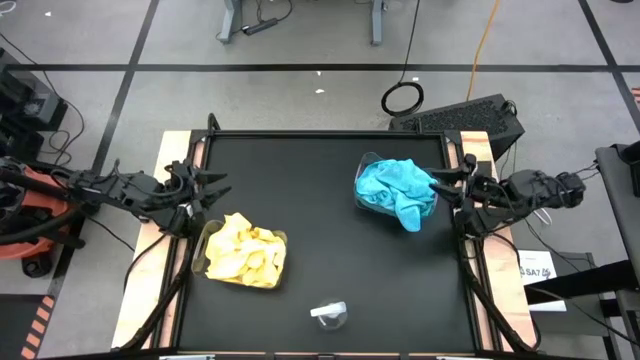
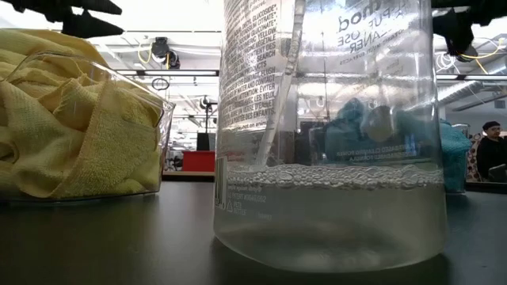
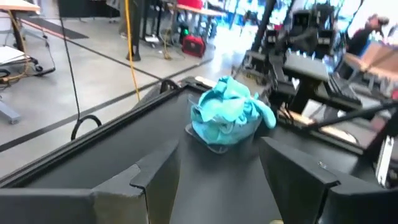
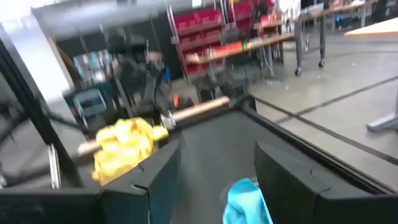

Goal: Sort microfiber towel by color & place in baskets
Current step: Return to Home Position

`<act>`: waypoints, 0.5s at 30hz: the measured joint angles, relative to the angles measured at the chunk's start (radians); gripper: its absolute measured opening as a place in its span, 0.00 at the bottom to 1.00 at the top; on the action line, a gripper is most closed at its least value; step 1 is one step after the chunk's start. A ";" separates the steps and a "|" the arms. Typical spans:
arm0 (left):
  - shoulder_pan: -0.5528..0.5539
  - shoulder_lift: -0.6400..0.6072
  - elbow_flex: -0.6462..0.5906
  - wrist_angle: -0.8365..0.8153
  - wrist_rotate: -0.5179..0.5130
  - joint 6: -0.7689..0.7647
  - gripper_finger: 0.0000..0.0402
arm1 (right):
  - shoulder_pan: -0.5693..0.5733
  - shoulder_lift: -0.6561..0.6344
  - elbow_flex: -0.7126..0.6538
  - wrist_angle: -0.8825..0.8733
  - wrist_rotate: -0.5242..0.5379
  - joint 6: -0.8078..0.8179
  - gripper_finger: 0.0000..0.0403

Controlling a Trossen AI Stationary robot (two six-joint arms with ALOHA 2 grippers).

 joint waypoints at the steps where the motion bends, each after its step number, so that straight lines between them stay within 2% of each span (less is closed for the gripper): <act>1: 0.000 -0.011 -0.017 0.021 -0.011 -0.004 0.56 | 0.000 -0.033 -0.031 0.031 0.008 0.001 0.49; 6: 0.000 -0.068 -0.104 0.096 -0.051 -0.008 0.56 | 0.000 -0.178 -0.163 0.173 0.051 -0.045 0.49; 15: 0.000 -0.156 -0.260 0.256 -0.091 -0.010 0.56 | 0.000 -0.178 -0.333 0.321 0.071 -0.063 0.49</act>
